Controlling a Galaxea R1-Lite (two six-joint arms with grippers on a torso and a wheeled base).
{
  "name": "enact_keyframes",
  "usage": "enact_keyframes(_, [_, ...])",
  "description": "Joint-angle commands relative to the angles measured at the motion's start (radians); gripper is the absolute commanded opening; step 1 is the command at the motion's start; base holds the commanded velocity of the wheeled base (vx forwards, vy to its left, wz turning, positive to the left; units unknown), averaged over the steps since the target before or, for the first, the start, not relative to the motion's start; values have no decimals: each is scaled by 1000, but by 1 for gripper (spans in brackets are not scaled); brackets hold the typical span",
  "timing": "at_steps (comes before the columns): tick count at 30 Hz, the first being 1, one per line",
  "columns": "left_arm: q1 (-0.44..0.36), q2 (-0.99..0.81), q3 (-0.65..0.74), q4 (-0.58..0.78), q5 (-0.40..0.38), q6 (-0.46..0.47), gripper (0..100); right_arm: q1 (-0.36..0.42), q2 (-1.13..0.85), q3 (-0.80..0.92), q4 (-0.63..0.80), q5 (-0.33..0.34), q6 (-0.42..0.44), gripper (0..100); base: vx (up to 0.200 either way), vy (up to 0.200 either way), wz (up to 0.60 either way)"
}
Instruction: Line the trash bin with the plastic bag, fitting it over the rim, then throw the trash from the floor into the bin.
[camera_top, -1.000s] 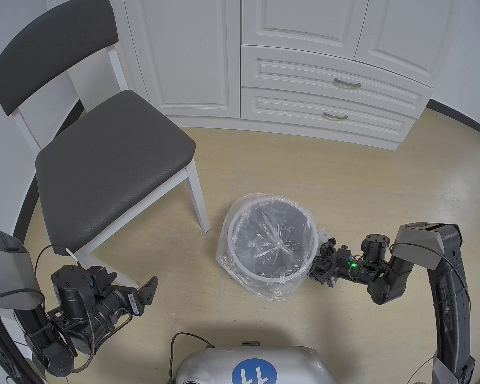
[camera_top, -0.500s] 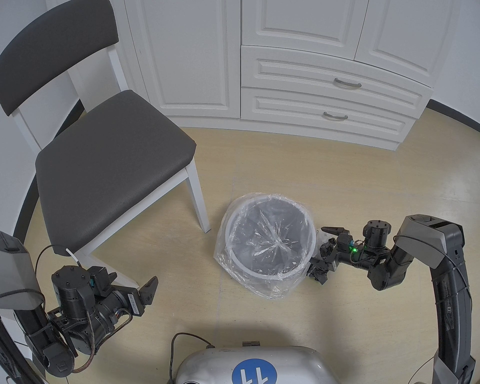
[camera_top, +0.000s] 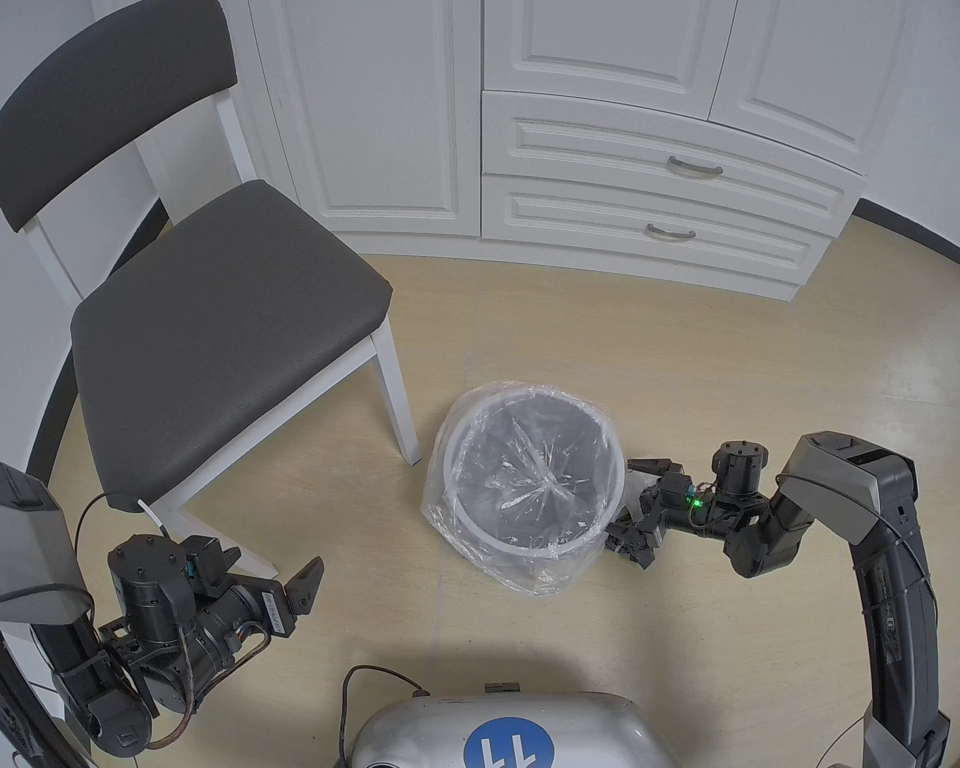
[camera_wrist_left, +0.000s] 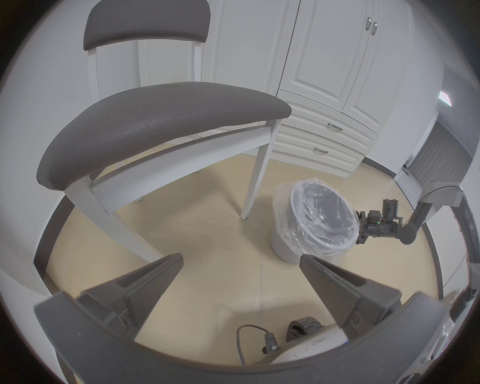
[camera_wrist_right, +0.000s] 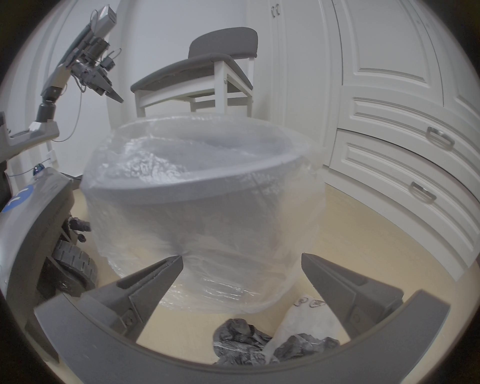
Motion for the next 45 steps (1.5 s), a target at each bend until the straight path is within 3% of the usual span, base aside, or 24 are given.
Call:
enact_keyframes(1, [-4, -2, 18, 0, 0, 0, 100, 1, 0, 10, -3, 17, -1, 100, 0, 0, 0])
enact_keyframes(3, [-4, -3, 18, 0, 0, 0, 100, 4, 0, 20, -3, 22, -1, 100, 0, 0, 0])
enact_keyframes(4, [-4, -3, 18, 0, 0, 0, 100, 6, 1, 21, -3, 22, -2, 0, 0, 0, 0])
enact_keyframes(16, [-4, -6, 18, 0, 2, -2, 100, 0, 20, 10, -1, 22, -1, 0, 0, 0, 0])
enact_keyframes(30, [-4, 7, 18, 0, 2, -2, 100, -19, 115, -138, 51, 2, 2, 0, 0, 0, 0])
enact_keyframes(45, [-4, 15, 18, 0, 2, -2, 100, -19, 118, -149, 86, -3, -2, 0, 0, 0, 0])
